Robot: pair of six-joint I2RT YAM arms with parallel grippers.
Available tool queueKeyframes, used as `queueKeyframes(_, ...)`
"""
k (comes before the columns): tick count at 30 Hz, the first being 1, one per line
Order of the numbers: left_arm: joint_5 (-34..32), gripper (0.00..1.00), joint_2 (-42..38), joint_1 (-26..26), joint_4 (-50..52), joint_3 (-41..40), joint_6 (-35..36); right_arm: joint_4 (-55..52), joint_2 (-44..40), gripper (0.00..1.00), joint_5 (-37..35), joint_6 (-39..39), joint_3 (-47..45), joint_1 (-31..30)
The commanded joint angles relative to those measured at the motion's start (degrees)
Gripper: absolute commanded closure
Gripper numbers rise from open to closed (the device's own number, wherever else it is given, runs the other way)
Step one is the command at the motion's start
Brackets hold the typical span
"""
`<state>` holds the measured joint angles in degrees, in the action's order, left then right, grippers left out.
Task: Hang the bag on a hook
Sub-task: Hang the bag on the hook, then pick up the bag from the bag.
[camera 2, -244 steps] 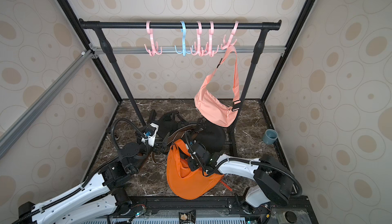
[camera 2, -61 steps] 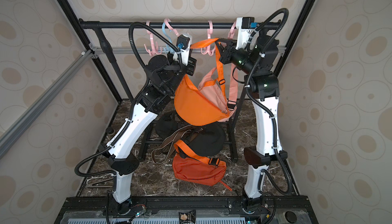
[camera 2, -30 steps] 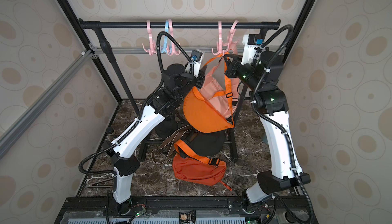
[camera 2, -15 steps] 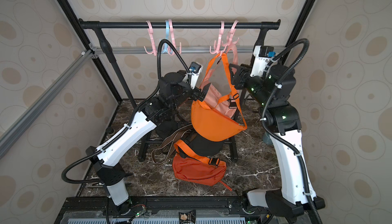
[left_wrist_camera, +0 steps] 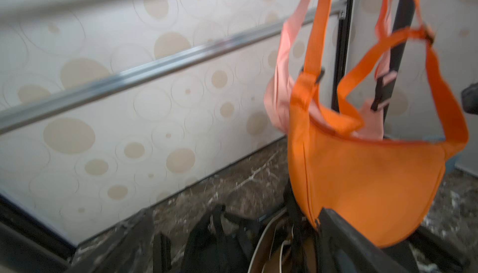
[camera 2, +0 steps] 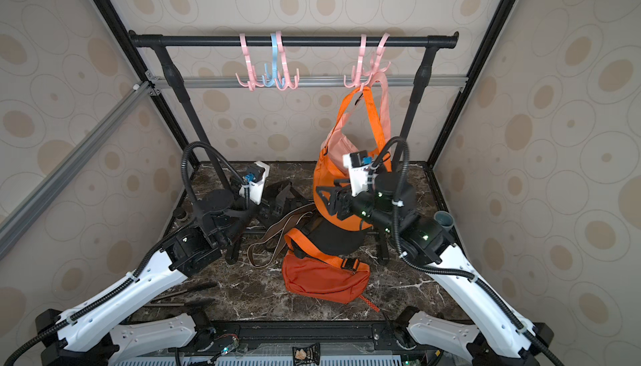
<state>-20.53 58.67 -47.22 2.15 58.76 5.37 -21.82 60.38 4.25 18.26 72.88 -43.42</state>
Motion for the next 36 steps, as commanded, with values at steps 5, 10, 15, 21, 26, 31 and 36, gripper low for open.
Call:
queueKeyframes(5, -2.6, 0.00, -11.6, 1.6, -8.4, -15.3, -1.8, 2.1, 3.4, 0.32, 2.1, -0.8, -15.8, -4.9)
queueKeyframes(10, -3.8, 0.00, -10.3, 2.3, -9.0, -15.8, -1.6, 10.1, 11.3, 0.31, 4.2, 1.2, -23.0, -5.4)
queueKeyframes(15, -3.6, 0.00, -11.3, 2.4, -9.2, -17.1, -1.4, 13.6, 20.6, 0.31, 3.7, 0.3, -23.2, -5.5)
queueKeyframes(21, -3.7, 0.00, -11.0, 2.5, -9.3, -17.5, -0.9, 13.8, 25.4, 0.35, -3.5, -3.5, -21.1, -5.4)
queueKeyframes(26, -3.5, 0.00, -10.7, 2.4, -9.3, -17.6, -0.8, 12.3, 26.6, 0.39, -6.6, -6.5, -20.9, -4.2)
queueKeyframes(31, -3.5, 0.00, -10.5, 2.5, -9.0, -17.4, -0.6, 12.2, 27.4, 0.38, -9.9, -7.0, -22.0, -4.2)
queueKeyframes(36, -3.5, 0.00, -10.3, 2.4, -9.2, -17.3, -0.6, 9.9, 27.9, 0.64, -9.6, -7.4, -20.4, -4.4)
